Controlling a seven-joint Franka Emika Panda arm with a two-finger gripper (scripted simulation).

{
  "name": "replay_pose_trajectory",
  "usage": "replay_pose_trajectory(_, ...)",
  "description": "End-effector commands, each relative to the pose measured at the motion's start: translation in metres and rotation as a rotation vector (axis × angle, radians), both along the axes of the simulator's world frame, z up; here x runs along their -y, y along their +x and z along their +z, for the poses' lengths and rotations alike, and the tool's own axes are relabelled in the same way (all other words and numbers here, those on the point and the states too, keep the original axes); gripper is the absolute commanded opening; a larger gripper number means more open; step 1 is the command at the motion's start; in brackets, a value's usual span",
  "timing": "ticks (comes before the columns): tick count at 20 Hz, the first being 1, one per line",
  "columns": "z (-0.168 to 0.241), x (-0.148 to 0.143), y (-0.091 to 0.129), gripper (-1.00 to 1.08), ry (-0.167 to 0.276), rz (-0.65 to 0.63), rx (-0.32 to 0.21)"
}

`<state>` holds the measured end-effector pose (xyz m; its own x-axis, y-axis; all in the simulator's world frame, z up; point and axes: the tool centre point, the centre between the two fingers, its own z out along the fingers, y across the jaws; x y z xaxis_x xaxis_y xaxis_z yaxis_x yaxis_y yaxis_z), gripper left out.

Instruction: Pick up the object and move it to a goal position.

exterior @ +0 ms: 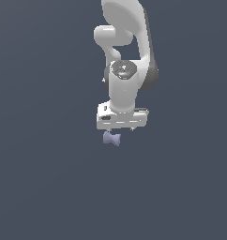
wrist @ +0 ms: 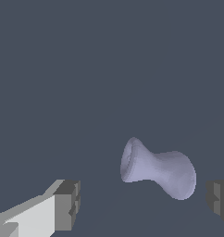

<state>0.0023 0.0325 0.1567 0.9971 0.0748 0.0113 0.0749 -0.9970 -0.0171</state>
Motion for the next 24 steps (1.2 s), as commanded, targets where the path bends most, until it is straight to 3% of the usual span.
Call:
replay_pose_trajectory(1,0.0,0.0,0.0,1.0,0.0,0.0,0.0)
replay_pose_trajectory(12,0.015,-0.005,0.011,1.0,0.018,0.031,0.04)
replay_pose_trajectory(24,0.01,-0.002,0.009,1.0,0.012,0.095,0.037)
